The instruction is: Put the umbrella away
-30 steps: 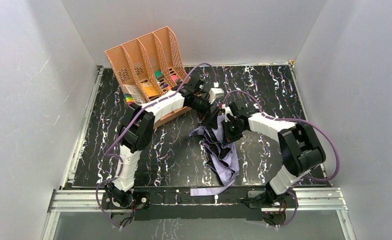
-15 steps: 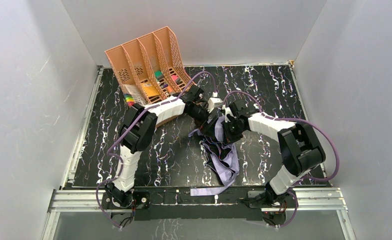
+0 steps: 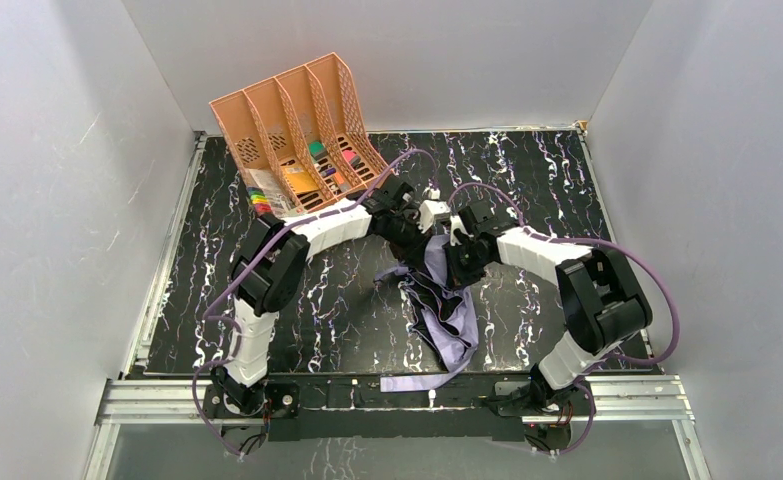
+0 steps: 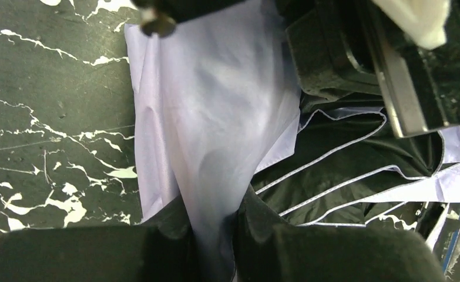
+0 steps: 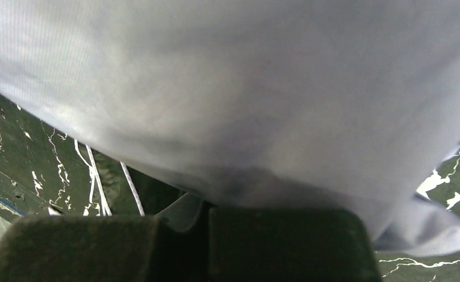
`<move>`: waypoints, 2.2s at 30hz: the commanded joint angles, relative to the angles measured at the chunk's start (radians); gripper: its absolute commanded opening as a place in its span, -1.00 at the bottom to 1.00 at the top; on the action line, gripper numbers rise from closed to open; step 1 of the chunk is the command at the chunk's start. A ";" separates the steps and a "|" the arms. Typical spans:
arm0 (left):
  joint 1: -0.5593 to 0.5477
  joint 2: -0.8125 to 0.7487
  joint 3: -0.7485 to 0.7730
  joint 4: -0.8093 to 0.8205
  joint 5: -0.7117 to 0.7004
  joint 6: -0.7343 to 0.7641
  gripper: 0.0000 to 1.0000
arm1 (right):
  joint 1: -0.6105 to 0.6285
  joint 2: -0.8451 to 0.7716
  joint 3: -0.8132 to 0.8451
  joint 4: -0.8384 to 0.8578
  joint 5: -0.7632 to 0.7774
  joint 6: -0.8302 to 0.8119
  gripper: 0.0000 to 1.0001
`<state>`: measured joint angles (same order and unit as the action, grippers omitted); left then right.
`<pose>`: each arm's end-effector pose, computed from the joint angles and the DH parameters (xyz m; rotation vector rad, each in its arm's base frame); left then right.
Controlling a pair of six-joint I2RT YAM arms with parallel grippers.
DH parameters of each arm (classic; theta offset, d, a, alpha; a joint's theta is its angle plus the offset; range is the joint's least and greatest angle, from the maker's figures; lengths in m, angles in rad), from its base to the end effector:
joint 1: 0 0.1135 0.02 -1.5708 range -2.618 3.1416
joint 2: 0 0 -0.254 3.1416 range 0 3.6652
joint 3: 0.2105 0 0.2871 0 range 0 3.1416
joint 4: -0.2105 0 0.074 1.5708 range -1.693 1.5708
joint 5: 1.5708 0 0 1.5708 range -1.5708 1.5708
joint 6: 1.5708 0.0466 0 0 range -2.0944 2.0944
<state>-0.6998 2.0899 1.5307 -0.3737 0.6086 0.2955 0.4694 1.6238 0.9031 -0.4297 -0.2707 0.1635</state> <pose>0.3521 -0.3313 0.1458 1.4125 2.0603 -0.9292 0.2909 0.1615 0.1184 -0.5026 2.7310 0.5435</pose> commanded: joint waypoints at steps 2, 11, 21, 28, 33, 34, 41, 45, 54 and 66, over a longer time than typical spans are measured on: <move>-0.030 -0.080 -0.065 -0.068 -0.066 0.019 -1.00 | -0.010 -0.082 -0.060 0.056 0.004 0.016 -0.80; -0.034 -0.138 -0.140 0.007 -0.139 -0.027 -1.00 | -0.066 -0.301 -0.162 0.098 0.052 0.104 -0.14; -0.087 -0.221 -0.260 0.121 -0.247 0.040 -1.00 | -0.242 -0.433 -0.190 0.309 -0.046 0.100 0.21; -0.108 -0.333 -0.449 0.331 -0.395 0.171 -1.00 | -0.248 -0.520 -0.242 0.516 -0.066 0.009 0.61; -0.119 -0.373 -0.569 0.507 -0.485 0.288 -1.00 | -0.249 -0.427 -0.145 0.463 -0.264 -0.129 0.81; -0.118 -0.380 -0.591 0.542 -0.491 0.312 -1.00 | -0.248 -0.414 -0.135 0.467 -0.313 -0.148 0.84; -0.119 -0.395 -0.703 0.732 -0.505 0.465 -1.00 | -0.211 -0.259 -0.026 0.435 -0.554 -0.242 0.97; -0.118 -0.382 -0.710 0.747 -0.514 0.497 -1.00 | -0.158 -0.144 0.083 0.281 -0.542 -0.358 0.97; -0.119 -0.370 -0.739 0.789 -0.501 0.538 -1.00 | -0.120 0.004 0.212 0.107 -0.479 -0.505 0.97; -0.118 -0.362 -0.760 0.810 -0.558 0.549 -1.00 | -0.061 0.095 0.189 -0.007 -0.397 -0.526 0.97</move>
<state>-0.8246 1.7126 0.7986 0.4530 0.1112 0.8127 0.3985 1.7054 1.1015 -0.3698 -0.6937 -0.3473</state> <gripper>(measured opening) 0.169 0.984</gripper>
